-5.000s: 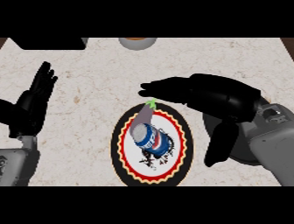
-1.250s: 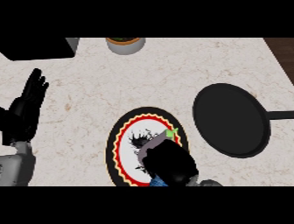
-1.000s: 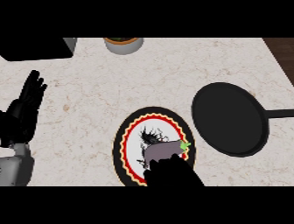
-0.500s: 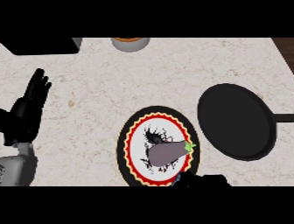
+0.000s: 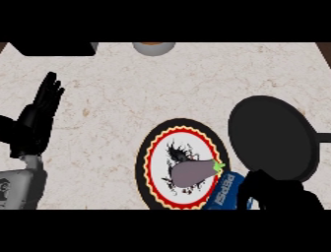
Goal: Pick the can from the plate and place it in the pan
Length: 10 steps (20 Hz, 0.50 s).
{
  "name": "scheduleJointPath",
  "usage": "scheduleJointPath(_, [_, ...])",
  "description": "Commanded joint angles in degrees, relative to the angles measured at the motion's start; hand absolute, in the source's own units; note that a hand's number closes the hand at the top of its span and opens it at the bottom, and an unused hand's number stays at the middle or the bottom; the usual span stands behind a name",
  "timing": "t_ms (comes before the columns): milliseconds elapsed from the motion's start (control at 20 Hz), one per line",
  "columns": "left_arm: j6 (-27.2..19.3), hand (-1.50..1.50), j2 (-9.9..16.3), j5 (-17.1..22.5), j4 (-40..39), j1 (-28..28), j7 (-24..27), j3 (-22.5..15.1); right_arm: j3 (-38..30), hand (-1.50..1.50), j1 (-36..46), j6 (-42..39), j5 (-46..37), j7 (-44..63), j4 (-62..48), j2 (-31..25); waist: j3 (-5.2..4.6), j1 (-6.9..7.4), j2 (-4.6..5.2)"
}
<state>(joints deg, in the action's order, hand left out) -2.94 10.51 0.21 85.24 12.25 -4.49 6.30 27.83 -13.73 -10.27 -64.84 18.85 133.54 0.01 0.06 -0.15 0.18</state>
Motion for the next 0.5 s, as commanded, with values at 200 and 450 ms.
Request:
scheduleJointPath(200, [1.2, 0.0, 0.8, 0.0, 0.0, -0.1, 0.4, 0.0, -32.1, 1.5, 14.7, 1.4, 19.9, -11.7, -16.7, -6.4, 0.06, 0.91, 0.24])
scheduleJointPath(450, [0.9, 0.0, -0.4, 0.6, 0.4, 1.0, -0.9, -0.4, -35.8, 1.5, 27.5, 8.3, 13.0, -16.7, -36.4, -11.9, -0.01, 1.59, 0.22])
